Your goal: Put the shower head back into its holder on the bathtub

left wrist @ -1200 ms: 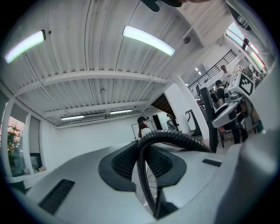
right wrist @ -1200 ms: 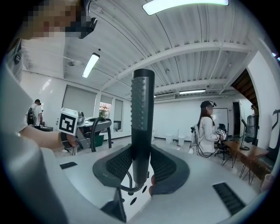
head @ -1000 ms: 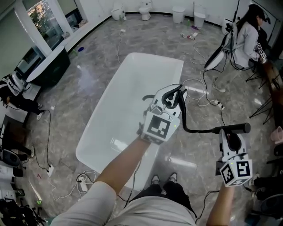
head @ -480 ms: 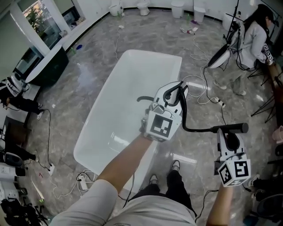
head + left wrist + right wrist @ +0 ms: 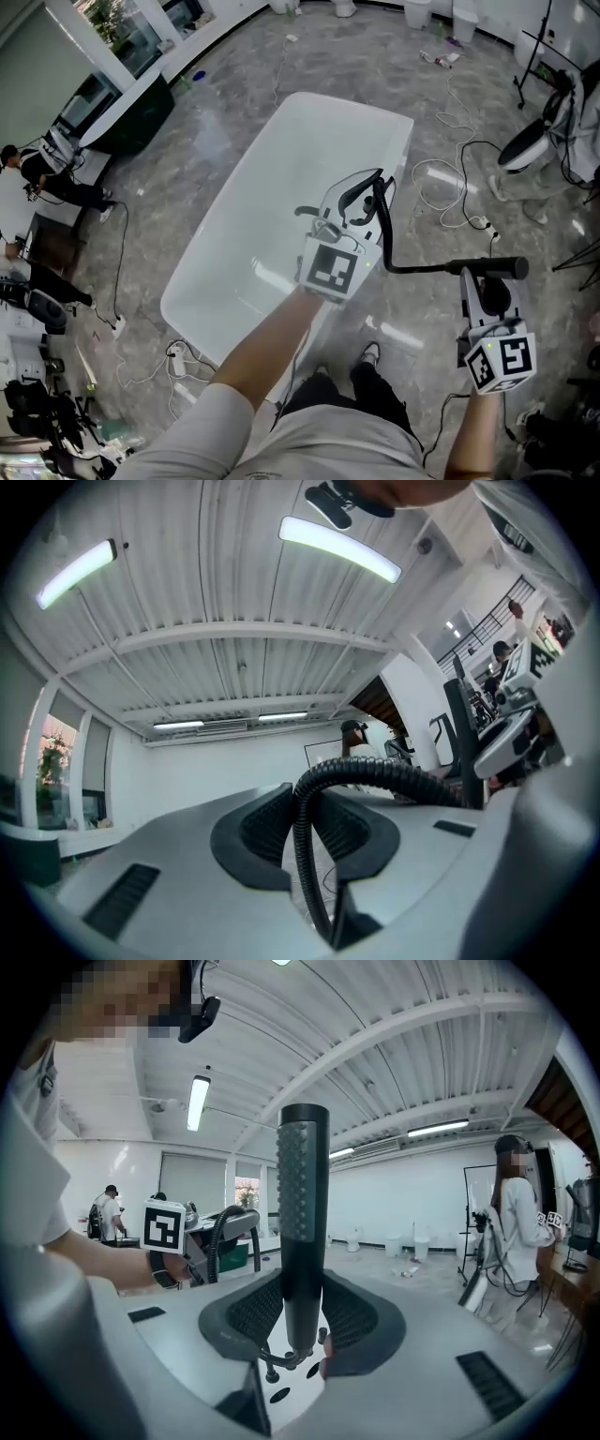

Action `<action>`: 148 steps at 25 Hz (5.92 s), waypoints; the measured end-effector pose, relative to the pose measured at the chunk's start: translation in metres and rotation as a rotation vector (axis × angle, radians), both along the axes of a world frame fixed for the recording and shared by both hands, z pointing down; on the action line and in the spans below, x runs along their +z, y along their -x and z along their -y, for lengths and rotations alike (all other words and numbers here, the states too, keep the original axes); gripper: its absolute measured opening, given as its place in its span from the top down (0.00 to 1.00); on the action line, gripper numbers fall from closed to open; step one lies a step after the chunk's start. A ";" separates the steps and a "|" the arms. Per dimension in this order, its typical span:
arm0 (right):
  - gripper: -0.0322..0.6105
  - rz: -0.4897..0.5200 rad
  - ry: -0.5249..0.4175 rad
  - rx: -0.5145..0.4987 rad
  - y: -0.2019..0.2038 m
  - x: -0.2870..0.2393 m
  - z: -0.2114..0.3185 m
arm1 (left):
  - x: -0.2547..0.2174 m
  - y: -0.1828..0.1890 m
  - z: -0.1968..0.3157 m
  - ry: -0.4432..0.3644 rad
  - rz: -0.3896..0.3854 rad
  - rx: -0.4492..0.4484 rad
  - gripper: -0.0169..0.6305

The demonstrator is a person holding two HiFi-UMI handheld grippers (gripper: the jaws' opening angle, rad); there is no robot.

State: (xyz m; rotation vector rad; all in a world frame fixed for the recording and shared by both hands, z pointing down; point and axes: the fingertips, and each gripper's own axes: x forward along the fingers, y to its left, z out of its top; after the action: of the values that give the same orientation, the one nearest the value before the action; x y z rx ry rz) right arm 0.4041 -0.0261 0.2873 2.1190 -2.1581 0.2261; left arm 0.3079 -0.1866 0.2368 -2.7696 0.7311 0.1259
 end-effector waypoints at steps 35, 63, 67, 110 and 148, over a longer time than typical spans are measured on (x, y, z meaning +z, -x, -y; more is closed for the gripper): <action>0.75 0.008 0.071 -0.043 0.065 0.045 0.044 | 0.152 0.095 0.043 0.120 0.195 -0.105 0.88; 0.75 0.055 0.018 -0.108 0.066 0.050 0.081 | 0.259 0.176 -0.041 0.326 0.562 -0.056 0.88; 0.75 0.047 0.032 -0.120 0.071 0.060 0.087 | 0.288 0.169 -0.034 0.344 0.608 -0.042 0.88; 0.75 0.207 -0.035 -0.238 0.114 0.156 0.179 | 0.614 0.121 -0.004 0.648 0.744 0.011 0.85; 0.75 0.143 0.189 -0.364 0.222 0.353 0.192 | 0.423 0.198 0.048 0.595 0.228 -0.277 0.97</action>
State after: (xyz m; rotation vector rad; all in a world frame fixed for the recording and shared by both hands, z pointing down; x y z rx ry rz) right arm 0.1823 -0.2181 0.6408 1.6214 -2.4408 0.5350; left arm 0.1094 -0.2346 0.6594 -3.0925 1.2399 -0.5369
